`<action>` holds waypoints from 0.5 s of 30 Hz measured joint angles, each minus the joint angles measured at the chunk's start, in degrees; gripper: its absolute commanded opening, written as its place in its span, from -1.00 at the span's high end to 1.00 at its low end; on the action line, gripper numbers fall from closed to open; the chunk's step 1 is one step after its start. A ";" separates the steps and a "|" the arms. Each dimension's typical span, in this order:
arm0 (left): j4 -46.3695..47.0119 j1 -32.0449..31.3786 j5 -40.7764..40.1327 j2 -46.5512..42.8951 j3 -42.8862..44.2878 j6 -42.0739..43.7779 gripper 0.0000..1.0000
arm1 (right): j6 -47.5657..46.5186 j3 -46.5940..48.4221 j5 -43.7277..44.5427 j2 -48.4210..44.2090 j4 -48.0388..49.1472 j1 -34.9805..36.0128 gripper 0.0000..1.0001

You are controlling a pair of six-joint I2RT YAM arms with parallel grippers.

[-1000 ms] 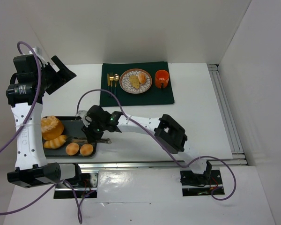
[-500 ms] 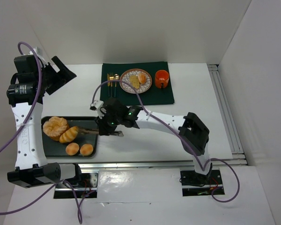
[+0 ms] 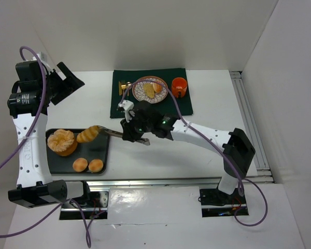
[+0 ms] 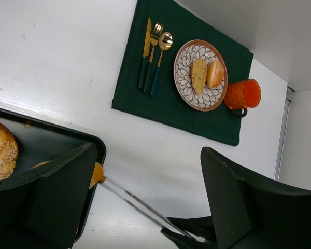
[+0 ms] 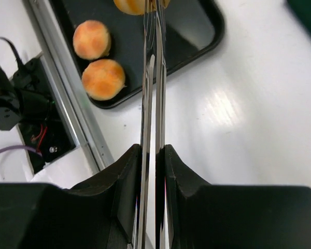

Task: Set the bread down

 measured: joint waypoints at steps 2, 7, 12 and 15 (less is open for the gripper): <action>0.00 0.00 0.00 0.02 0.00 -0.02 -0.89 | 0.00 -0.44 1.11 -1.75 -0.15 -1.38 1.00; 0.00 0.00 0.00 0.04 0.00 -0.02 -0.89 | 0.42 -1.46 6.54 -6.60 -0.24 -7.56 1.00; 0.00 0.00 0.00 0.28 0.00 -0.04 -0.89 | 2.10 -1.55 12.37 -9.42 0.68 -16.72 1.00; 0.00 0.00 -0.02 0.74 0.00 -0.15 -0.89 | 3.63 -1.55 15.30 -9.01 1.31 -20.81 1.00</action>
